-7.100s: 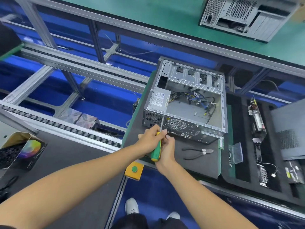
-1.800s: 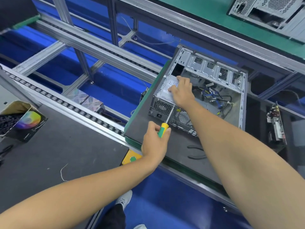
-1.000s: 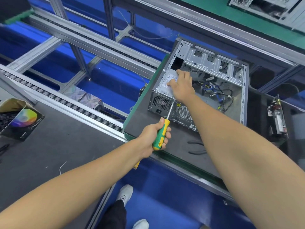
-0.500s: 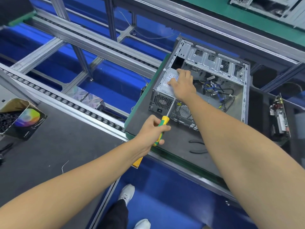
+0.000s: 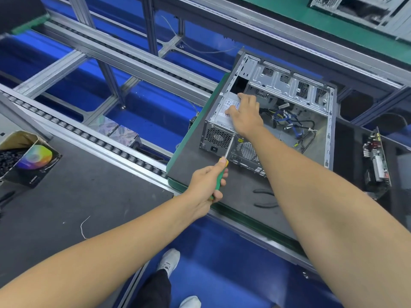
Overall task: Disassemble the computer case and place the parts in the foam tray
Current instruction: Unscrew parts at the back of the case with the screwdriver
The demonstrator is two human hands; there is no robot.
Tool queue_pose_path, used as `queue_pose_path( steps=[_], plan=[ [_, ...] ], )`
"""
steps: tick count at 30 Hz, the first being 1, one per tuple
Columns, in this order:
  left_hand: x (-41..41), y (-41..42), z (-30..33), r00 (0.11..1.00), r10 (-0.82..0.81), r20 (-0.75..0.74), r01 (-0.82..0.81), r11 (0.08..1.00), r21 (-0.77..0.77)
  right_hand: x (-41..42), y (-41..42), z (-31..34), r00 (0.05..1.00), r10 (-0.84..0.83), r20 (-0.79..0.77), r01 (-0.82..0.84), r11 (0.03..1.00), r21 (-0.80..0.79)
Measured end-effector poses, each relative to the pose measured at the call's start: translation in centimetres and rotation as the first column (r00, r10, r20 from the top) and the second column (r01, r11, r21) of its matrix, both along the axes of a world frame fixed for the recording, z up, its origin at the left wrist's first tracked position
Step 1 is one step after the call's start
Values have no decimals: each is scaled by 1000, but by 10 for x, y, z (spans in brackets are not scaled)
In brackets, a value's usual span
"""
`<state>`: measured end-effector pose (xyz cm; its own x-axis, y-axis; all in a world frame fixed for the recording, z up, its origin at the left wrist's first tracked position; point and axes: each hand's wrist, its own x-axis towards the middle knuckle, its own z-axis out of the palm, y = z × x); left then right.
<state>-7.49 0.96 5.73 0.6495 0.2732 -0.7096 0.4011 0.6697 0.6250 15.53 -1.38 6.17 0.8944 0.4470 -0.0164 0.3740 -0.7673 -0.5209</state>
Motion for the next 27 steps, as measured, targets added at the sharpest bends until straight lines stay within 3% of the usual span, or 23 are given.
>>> queue_pose_path(
  steps=[3, 7, 11, 13, 15, 20, 27],
  plan=[
    [-2, 12, -6, 998, -56, 42, 63, 980, -191, 0, 0, 0, 1000, -2, 8, 2, 1000, -11],
    [-5, 20, -15, 990, -48, 129, 116, 798, -591, 0, 1, 0, 1000, -4, -3, 4, 1000, 5],
    [-3, 4, -22, 971, -35, 237, 198, 669, -716, 0, 0, 2, 1000, -6, -1, 6, 1000, -4],
    [-2, -5, -19, 964, -26, 263, 209, 684, -699, -1, 0, 2, 1000, -8, 3, 8, 1000, -17],
    [-1, -12, -14, 972, -10, 236, 161, 760, -630, -2, 0, 3, 1000, -4, 7, 4, 1000, -21],
    [-7, -6, -13, 975, 85, 204, -14, 945, -326, -1, 0, 2, 1000, -13, 3, 14, 1000, -20],
    [-11, 7, -4, 984, 33, 174, -28, 999, -30, -1, 1, 3, 1000, -12, 9, 12, 1000, -15]
  ],
)
